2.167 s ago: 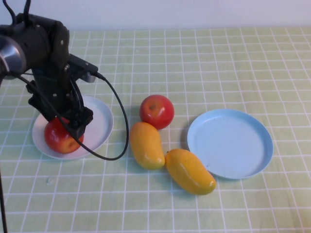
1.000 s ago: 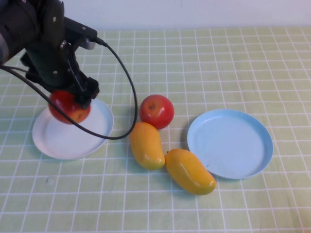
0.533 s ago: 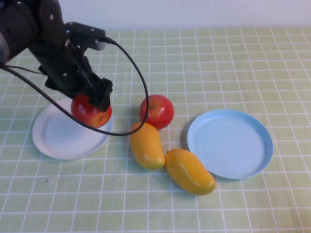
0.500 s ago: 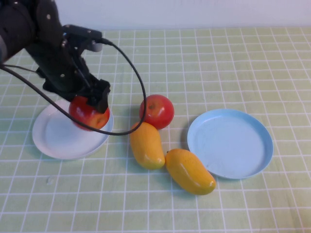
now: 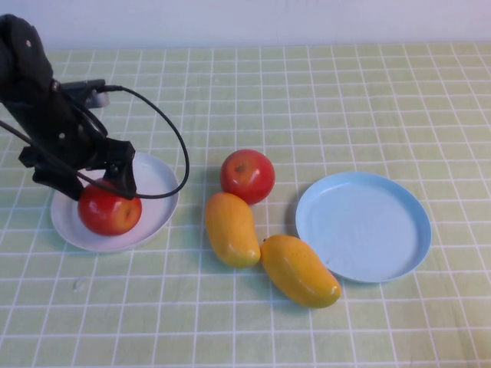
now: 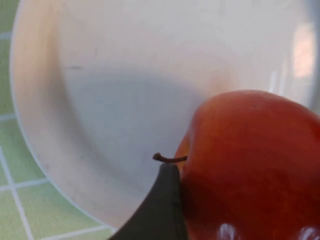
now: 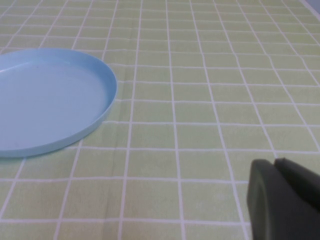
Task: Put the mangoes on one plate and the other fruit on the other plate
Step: Put one type of fruit in the left plate
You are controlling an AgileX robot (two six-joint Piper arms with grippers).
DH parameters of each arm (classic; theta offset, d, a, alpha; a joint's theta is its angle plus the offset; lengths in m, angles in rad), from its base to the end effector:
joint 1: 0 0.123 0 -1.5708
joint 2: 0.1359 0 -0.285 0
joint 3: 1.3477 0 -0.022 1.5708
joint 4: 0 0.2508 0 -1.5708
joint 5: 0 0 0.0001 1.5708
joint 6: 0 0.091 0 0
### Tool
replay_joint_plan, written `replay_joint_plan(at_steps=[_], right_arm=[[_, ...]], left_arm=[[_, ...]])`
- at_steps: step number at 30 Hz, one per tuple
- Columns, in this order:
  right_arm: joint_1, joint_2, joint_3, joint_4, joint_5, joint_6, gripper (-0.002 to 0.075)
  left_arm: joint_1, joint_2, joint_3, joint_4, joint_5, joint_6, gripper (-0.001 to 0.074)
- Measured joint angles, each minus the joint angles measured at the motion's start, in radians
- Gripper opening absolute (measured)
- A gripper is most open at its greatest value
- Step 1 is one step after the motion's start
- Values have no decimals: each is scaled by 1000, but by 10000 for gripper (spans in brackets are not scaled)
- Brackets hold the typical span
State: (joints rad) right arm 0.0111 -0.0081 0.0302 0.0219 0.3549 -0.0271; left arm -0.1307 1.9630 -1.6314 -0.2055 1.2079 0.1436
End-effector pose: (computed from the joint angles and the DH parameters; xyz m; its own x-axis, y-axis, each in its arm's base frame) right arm 0.0533 0.0013 0.1715 -0.2855 -0.0097 -0.9583 -0.0203 0.9998 -0.0041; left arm 0.3977 -0.0698 0.2412 -0.9707 0.1966 -0.1382 0.2198 0.9588 -0.1801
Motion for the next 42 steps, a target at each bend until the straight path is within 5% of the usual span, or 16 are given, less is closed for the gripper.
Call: replay_joint_plan(at_steps=[18, 42], right_arm=[[0, 0, 0, 0, 0, 0, -17], [0, 0, 0, 0, 0, 0, -17]], left_arm=[[2, 86, -4, 215, -206, -25, 669], [-129, -94, -1, 320, -179, -29, 669]])
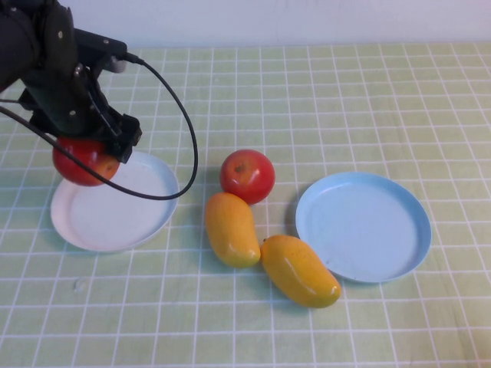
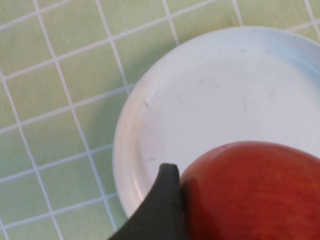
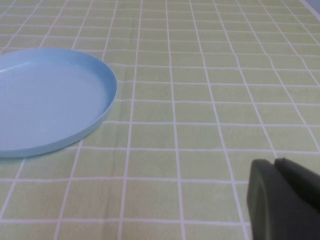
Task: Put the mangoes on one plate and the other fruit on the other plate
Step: Put one type of fruit in the left plate
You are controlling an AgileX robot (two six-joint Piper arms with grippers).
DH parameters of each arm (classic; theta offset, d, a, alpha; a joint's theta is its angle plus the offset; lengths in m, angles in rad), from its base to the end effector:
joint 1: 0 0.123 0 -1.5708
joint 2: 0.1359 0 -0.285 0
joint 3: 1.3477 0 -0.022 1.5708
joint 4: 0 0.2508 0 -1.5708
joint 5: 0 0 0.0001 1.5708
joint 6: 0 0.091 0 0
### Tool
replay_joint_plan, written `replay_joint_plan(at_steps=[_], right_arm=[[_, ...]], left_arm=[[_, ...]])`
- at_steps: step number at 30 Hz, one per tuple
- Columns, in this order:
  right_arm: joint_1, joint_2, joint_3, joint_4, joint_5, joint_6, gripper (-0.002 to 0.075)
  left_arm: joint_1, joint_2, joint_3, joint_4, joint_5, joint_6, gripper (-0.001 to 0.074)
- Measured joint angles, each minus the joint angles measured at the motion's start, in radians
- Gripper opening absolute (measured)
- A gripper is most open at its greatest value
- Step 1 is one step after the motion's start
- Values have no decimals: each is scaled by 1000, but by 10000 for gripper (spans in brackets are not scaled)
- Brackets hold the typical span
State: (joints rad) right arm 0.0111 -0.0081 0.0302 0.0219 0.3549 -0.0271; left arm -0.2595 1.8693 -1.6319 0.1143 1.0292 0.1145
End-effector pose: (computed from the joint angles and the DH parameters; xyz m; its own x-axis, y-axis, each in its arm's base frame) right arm 0.0533 0.0013 0.1715 -0.2855 -0.0097 -0.9583 -0.0203 0.9998 -0.0041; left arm 0.3946 -0.0956 0.2821 -0.8411 0.4012 -0.3628 0.3699 0.9160 0.1552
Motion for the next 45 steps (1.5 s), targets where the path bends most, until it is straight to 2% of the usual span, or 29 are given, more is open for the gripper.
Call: replay_joint_plan(at_steps=[5, 13, 17, 33, 39, 45], right_arm=[[0, 0, 0, 0, 0, 0, -17], [0, 0, 0, 0, 0, 0, -17], [0, 0, 0, 0, 0, 0, -17], [0, 0, 0, 0, 0, 0, -17], [0, 0, 0, 0, 0, 0, -17], [0, 0, 0, 0, 0, 0, -17]], left_arm=[[-2, 0, 0, 4, 22, -4, 606], [-2, -11, 0, -32, 41, 12, 612], [-2, -25, 0, -38, 37, 38, 666], [-30, -48, 0, 22, -14, 19, 668], [-90, -61, 0, -30, -62, 16, 669], [-194, -24, -31, -114, -102, 22, 668]])
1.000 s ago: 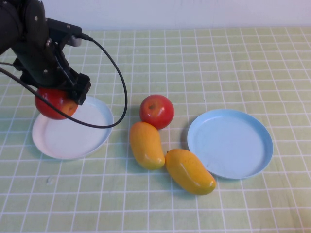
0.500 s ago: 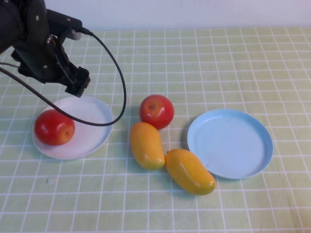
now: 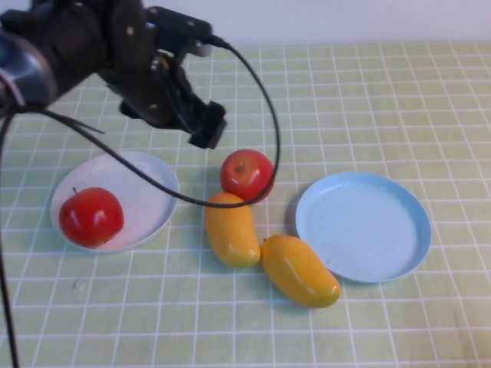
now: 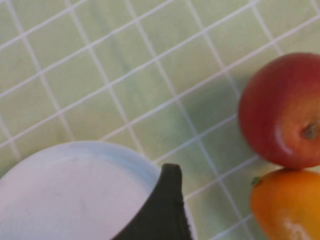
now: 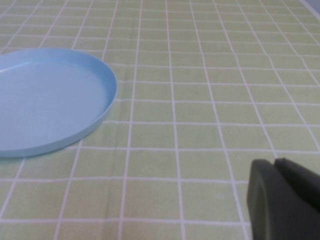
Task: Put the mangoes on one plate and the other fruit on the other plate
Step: Put one type of fruit in the left plate
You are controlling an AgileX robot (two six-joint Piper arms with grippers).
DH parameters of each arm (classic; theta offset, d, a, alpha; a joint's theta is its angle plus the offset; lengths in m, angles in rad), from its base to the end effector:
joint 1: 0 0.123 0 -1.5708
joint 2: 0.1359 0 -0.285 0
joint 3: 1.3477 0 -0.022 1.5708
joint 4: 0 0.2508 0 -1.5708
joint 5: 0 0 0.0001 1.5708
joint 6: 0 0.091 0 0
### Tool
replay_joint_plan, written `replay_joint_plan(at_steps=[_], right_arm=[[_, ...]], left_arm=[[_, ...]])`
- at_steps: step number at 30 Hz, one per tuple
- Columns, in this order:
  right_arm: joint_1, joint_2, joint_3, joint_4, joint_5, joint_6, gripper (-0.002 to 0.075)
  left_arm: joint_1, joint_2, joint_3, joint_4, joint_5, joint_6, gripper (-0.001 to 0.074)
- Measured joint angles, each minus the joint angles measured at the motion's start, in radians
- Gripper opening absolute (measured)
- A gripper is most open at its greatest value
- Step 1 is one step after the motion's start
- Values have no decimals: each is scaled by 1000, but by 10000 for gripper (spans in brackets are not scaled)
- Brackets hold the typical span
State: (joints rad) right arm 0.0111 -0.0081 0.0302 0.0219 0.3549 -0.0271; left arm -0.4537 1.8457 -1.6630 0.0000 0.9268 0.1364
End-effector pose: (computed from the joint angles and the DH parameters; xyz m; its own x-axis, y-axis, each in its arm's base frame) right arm 0.0533 0.0013 0.1715 -0.2855 -0.0097 -0.9583 -0.0203 0.9998 -0.0041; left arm 0.3712 -0.1810 0.3046 -0.7003 0.4927 -0.5166 0.5385 0.8396 0.0709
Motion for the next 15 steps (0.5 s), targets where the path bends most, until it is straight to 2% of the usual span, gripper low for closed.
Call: replay_joint_plan(at_steps=[8, 15], right_arm=[[0, 0, 0, 0, 0, 0, -17], [0, 0, 0, 0, 0, 0, -17]], left_arm=[[-56, 143, -173, -38, 65, 0, 668], [-72, 172, -189, -140, 51, 103, 668]])
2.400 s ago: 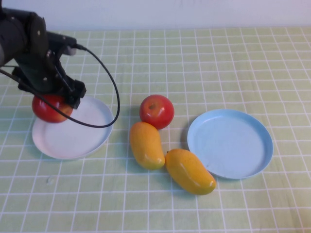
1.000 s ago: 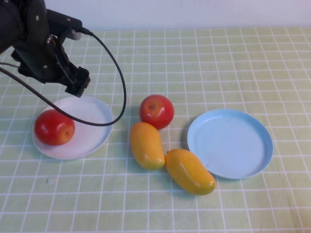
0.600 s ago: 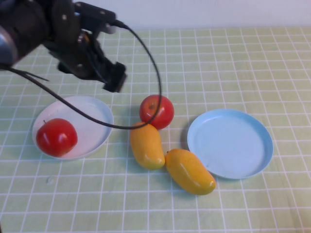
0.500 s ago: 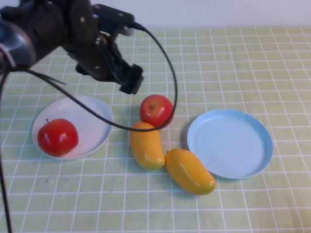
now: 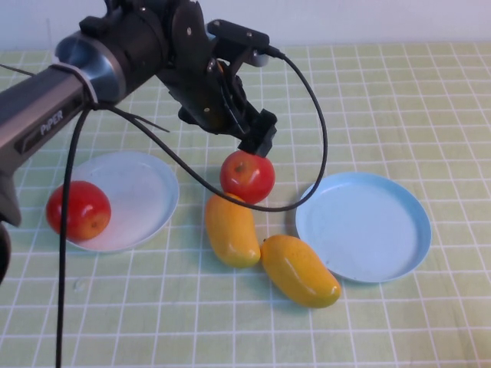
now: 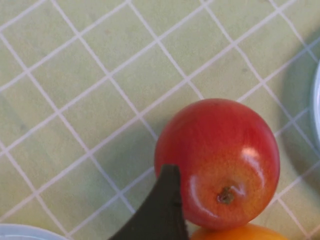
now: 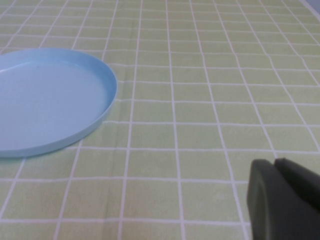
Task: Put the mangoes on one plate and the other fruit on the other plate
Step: Put one type of fruit in the left plate
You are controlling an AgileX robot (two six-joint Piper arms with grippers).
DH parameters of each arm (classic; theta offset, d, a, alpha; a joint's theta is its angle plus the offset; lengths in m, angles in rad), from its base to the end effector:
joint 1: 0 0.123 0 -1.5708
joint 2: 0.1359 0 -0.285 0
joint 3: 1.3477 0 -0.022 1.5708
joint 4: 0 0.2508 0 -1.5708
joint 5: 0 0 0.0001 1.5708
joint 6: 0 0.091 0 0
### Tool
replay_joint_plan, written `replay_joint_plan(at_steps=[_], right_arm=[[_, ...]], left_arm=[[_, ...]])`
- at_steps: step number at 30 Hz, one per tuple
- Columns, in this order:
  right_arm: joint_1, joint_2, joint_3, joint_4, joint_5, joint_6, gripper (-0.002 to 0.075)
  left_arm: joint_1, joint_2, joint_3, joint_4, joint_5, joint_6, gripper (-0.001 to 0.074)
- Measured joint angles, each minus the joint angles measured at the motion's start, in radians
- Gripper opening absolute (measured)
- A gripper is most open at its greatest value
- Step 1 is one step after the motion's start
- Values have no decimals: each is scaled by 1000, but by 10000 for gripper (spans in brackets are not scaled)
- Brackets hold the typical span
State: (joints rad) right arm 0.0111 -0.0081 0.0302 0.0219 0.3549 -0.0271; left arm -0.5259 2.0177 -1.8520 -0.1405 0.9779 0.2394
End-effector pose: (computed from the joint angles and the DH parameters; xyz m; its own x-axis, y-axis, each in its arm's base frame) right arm 0.0533 0.0013 0.1715 -0.2855 -0.0097 -0.9583 -0.0203 0.9998 -0.0041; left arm 0.3868 -0.2367 0.2847 -0.6537 0.5630 -0.5057 0.6614 0.7498 -0.0203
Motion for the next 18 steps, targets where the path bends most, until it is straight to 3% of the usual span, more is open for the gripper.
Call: replay_joint_plan(at_steps=[18], right_arm=[[0, 0, 0, 0, 0, 0, -17]], left_arm=[[-6, 56, 41, 21, -96, 44, 668]])
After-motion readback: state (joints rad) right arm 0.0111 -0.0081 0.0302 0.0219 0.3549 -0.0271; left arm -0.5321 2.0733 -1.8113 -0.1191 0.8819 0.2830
